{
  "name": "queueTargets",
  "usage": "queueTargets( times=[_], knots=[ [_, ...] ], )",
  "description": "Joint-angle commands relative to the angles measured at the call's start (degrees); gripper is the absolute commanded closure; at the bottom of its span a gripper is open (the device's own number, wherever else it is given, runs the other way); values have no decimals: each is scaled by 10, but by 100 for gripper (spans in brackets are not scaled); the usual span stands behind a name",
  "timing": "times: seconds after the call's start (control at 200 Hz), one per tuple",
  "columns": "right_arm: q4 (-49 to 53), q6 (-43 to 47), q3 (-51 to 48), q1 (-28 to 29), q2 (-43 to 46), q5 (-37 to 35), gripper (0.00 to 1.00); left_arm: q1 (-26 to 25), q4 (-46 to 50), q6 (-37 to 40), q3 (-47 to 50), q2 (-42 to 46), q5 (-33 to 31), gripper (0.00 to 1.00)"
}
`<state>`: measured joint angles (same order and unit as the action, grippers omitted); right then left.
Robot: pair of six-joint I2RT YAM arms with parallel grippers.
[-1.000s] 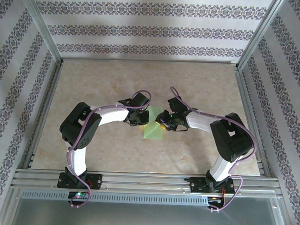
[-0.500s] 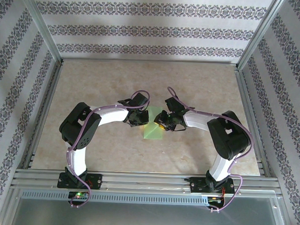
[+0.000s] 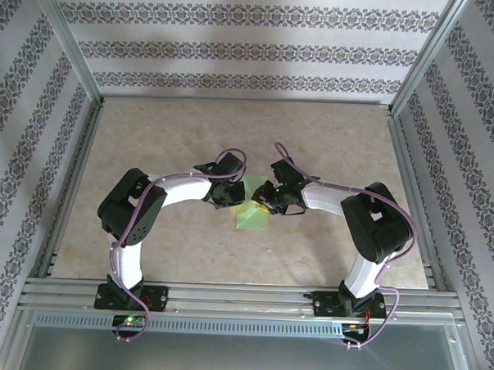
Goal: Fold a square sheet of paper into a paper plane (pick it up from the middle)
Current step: Turn over the paper at the center of the table.
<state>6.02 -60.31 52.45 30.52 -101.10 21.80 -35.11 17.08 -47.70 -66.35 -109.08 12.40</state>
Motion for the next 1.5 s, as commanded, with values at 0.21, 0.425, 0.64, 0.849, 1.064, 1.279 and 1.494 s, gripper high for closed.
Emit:
queueTargets(
  times=[0.21,0.425,0.64,0.849,1.064,1.279,1.494],
  knots=[
    [36,-19,-17,1,3,-36,67,6,30,-9,15,5,-4,99],
    [2,-14,-12,-1,-10,-10,73,6,30,-10,14,4,-3,99],
    [-41,-13,-24,-1,9,15,74,6,33,-12,13,4,-6,99],
    [-71,-25,-51,1,22,44,74,7,40,-16,10,2,-9,99],
    [-111,-14,-69,4,20,71,74,7,41,-18,11,1,-11,99],
    [-130,-11,-74,6,8,75,77,7,42,-18,12,2,-10,99],
    [-135,-9,-74,8,0,76,80,7,42,-18,10,2,-9,99]
  ],
)
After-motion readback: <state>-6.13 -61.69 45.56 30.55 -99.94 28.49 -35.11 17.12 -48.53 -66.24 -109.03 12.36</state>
